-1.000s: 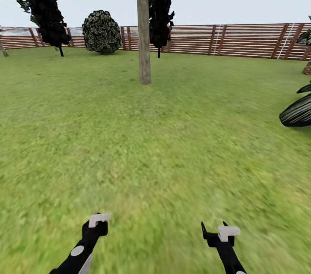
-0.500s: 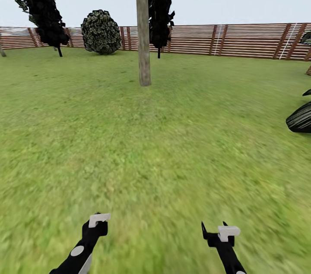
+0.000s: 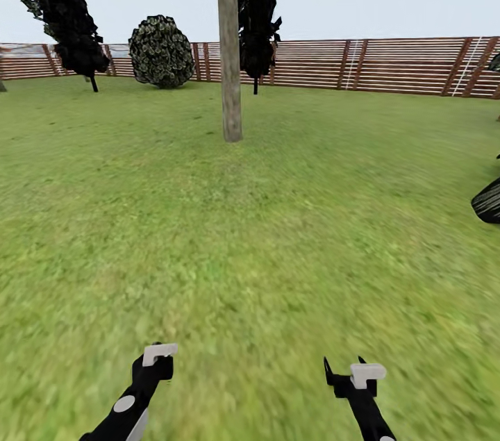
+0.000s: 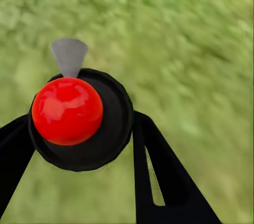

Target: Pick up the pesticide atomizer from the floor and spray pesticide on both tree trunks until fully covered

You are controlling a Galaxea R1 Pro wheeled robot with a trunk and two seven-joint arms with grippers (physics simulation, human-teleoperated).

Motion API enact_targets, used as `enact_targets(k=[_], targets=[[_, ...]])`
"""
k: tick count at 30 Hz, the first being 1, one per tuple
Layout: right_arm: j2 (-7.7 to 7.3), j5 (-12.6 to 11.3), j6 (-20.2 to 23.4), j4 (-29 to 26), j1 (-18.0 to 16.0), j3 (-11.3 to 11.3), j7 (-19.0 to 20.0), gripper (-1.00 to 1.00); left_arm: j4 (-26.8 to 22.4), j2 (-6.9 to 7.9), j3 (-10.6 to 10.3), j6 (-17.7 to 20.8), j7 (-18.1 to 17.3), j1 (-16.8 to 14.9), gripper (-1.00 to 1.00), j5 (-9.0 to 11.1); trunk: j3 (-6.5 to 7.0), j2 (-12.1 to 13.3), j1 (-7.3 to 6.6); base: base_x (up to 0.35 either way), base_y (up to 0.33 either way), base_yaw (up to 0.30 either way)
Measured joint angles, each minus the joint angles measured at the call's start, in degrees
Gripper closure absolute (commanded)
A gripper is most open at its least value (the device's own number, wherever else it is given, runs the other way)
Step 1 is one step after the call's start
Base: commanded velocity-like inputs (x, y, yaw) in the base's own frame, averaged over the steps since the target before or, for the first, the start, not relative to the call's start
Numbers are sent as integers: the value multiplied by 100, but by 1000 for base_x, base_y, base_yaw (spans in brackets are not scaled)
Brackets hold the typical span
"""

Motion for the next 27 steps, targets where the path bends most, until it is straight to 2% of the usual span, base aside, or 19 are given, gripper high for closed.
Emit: enact_targets(k=[27], targets=[[0,0,-2,0,0,0,0,-100,-7,0,0,0,-8,-1,100,0,0,0,0,339,0,0]])
